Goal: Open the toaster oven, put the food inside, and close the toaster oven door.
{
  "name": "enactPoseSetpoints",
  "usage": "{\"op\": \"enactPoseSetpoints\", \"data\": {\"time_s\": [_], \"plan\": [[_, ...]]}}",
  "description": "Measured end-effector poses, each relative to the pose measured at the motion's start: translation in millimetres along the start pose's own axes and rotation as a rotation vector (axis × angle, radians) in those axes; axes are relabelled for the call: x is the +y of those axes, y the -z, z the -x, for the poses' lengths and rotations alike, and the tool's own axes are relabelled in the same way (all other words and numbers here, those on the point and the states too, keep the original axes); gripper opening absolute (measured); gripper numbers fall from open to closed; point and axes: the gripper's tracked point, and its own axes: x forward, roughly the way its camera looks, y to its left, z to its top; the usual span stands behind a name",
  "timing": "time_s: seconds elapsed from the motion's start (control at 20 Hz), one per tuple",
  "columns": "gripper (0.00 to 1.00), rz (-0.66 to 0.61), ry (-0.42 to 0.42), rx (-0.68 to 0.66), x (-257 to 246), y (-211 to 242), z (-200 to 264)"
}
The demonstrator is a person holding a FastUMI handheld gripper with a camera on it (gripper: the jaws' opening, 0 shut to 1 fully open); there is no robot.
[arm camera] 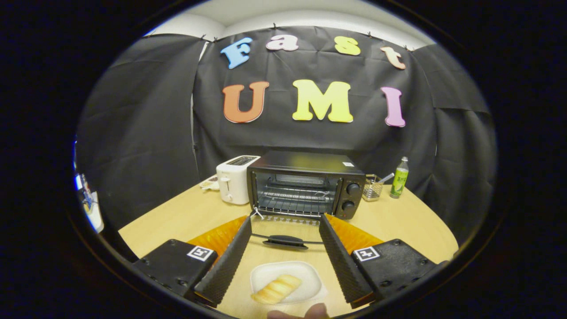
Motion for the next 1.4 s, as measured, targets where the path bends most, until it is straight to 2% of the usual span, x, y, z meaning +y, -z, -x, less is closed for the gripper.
{"op": "enactPoseSetpoints", "data": {"time_s": [0.4, 0.6, 0.75, 1.05, 1.3, 1.4], "plan": [[1.00, -0.161, 0.076, 0.147, 0.5, 83.8, -4.1], [1.00, -0.176, 0.114, 0.231, 5.3, 124.5, -16.0], [0.94, -0.180, 0.131, 0.287, 6.7, 148.6, -26.0], [0.86, -0.284, 0.154, 0.376, 6.9, 179.3, -31.2], [0.78, -0.275, 0.161, 0.366, 4.6, 176.7, -34.1], [0.65, -0.302, 0.144, 0.360, 5.4, 175.5, -35.3]]}}
